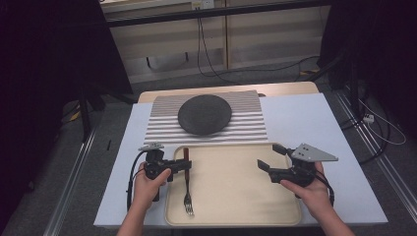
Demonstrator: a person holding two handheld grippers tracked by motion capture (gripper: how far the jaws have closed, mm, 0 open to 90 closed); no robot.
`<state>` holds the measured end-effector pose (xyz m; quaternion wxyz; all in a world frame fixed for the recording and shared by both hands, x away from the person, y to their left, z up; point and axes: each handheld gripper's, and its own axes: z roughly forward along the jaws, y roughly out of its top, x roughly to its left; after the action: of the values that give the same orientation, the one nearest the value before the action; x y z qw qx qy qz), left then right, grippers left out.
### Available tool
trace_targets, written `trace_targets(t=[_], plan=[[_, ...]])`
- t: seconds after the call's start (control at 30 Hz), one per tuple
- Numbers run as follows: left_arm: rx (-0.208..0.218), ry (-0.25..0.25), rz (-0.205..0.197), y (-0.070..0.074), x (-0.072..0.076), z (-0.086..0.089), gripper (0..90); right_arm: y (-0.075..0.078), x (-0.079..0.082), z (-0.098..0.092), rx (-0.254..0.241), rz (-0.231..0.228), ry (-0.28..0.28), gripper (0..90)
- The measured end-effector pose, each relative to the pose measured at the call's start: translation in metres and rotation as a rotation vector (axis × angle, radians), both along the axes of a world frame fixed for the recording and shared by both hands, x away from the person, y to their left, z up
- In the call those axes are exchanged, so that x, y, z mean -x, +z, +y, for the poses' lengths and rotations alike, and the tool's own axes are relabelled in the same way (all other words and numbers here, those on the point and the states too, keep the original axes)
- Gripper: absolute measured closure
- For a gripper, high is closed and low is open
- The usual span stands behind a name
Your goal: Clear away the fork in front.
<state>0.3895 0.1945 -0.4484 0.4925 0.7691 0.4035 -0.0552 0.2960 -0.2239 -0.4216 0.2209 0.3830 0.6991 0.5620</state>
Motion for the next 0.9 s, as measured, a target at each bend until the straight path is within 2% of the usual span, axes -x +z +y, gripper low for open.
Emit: trace_targets(t=[0.13,0.27,0.6,0.9], plan=[[-0.002,0.005,0.008,-0.0026,-0.0006,0.0009,68.3,-0.0005,-0.0001,0.0000,-0.001,0.001,-0.002,21.3],[-0.030,0.010,0.007,-0.0058,-0.0015,-0.0010,66.8,-0.0006,0.0000,-0.0002,0.000,0.001,-0.001,21.3],[-0.060,0.011,0.008,-0.0106,-0.0025,-0.0034,64.8,-0.0013,-0.0001,-0.0011,0.005,0.005,-0.005,21.3],[-0.070,0.015,0.008,-0.0111,-0.0023,-0.0046,64.2,-0.0022,-0.0003,-0.0003,0.012,0.005,-0.004,21.4]])
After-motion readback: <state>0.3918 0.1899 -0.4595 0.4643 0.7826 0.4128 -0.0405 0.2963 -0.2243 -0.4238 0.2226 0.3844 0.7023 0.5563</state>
